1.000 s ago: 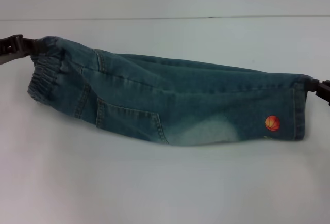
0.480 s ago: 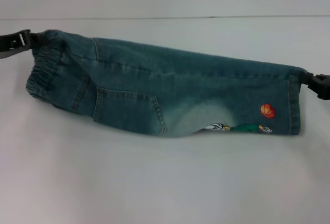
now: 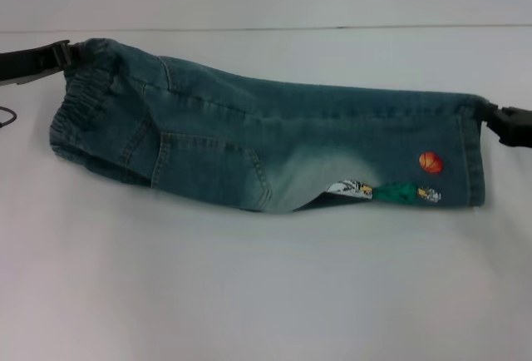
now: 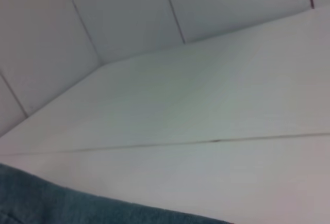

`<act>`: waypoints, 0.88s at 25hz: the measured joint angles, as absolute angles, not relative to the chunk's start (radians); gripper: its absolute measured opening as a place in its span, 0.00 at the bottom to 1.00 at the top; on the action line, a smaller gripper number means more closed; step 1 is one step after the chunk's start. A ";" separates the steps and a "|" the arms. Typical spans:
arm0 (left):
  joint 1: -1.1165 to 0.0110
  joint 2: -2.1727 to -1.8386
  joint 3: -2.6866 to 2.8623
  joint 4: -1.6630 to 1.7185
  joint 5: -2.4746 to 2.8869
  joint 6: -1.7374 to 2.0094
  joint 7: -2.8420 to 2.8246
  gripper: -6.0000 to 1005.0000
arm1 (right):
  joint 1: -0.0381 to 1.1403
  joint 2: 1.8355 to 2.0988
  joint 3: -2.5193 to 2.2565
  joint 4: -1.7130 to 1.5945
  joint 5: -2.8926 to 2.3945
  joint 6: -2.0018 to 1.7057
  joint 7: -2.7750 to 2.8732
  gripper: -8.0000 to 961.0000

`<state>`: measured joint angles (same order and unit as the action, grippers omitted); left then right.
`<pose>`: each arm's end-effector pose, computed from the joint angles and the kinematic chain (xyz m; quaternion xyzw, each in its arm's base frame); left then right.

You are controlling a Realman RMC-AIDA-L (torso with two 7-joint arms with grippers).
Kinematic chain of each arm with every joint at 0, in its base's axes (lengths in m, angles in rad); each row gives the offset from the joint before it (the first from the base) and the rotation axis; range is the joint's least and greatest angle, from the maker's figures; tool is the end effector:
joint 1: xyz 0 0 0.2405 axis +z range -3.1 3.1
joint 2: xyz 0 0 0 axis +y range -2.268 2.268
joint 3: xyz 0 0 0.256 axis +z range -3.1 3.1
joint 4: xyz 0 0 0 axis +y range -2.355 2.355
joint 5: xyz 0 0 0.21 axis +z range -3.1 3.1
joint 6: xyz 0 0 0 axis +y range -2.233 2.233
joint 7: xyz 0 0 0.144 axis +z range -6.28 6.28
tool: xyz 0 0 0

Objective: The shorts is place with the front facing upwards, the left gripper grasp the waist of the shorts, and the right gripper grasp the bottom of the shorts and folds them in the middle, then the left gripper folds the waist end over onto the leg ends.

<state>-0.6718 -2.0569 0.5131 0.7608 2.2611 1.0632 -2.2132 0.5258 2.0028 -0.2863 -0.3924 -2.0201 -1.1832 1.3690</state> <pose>-0.2875 0.4213 0.0622 -0.7423 -0.5415 -0.2228 0.3257 0.3501 0.3519 0.0324 -0.8033 0.4072 0.2619 0.3468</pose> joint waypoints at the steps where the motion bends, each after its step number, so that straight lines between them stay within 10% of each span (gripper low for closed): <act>1: -0.672 -2.057 0.518 0.761 2.260 1.057 -2.213 0.11 | 0.527 2.004 -0.288 -0.390 -2.011 -1.177 1.366 0.01; 22: -0.654 -2.053 0.523 0.736 2.268 1.018 -2.212 0.15 | 0.603 2.028 -0.400 -0.362 -1.991 -1.007 1.348 0.01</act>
